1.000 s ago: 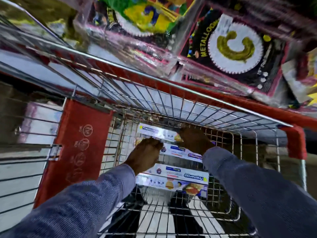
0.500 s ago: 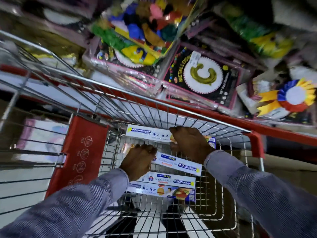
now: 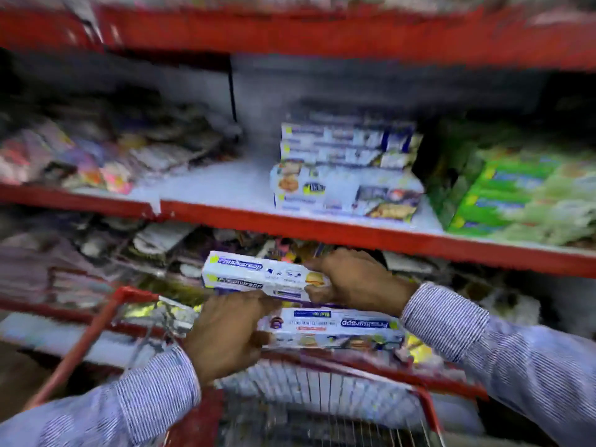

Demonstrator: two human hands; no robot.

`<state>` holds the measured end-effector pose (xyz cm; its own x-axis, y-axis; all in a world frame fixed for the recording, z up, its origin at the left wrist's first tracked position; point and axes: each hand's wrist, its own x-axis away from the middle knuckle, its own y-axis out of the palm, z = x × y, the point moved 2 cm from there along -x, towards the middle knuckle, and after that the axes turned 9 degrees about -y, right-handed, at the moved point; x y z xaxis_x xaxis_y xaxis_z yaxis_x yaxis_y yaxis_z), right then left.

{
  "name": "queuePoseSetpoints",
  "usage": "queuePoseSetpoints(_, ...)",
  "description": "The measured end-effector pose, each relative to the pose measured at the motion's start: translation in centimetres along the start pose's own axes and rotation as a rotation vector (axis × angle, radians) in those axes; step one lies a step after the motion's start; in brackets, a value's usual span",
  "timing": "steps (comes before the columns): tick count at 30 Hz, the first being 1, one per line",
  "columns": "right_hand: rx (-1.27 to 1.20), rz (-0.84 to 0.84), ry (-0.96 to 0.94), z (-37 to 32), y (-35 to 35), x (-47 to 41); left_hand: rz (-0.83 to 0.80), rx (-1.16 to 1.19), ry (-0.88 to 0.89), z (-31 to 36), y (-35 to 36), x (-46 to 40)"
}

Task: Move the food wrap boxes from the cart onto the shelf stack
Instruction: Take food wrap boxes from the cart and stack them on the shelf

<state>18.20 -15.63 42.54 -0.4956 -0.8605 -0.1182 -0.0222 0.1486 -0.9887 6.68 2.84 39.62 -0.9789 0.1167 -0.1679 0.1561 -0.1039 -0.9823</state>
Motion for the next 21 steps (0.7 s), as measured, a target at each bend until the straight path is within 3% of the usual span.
queuePoseSetpoints(4, 0.052, 0.107, 0.017, 1.4, -6.3, -1.3, 0.064, 0.007, -0.025, -0.3, -5.1, -3.3)
queuePoseSetpoints(11, 0.067, 0.135, 0.134, 7.5, -12.6, -4.2, 0.099, 0.03, -0.067, -0.6, -9.6, -10.3)
queuePoseSetpoints(21, 0.0, 0.051, 0.257, 16.6, -12.7, -9.9, 0.103, 0.05, -0.083, -0.5, -9.8, -18.9)
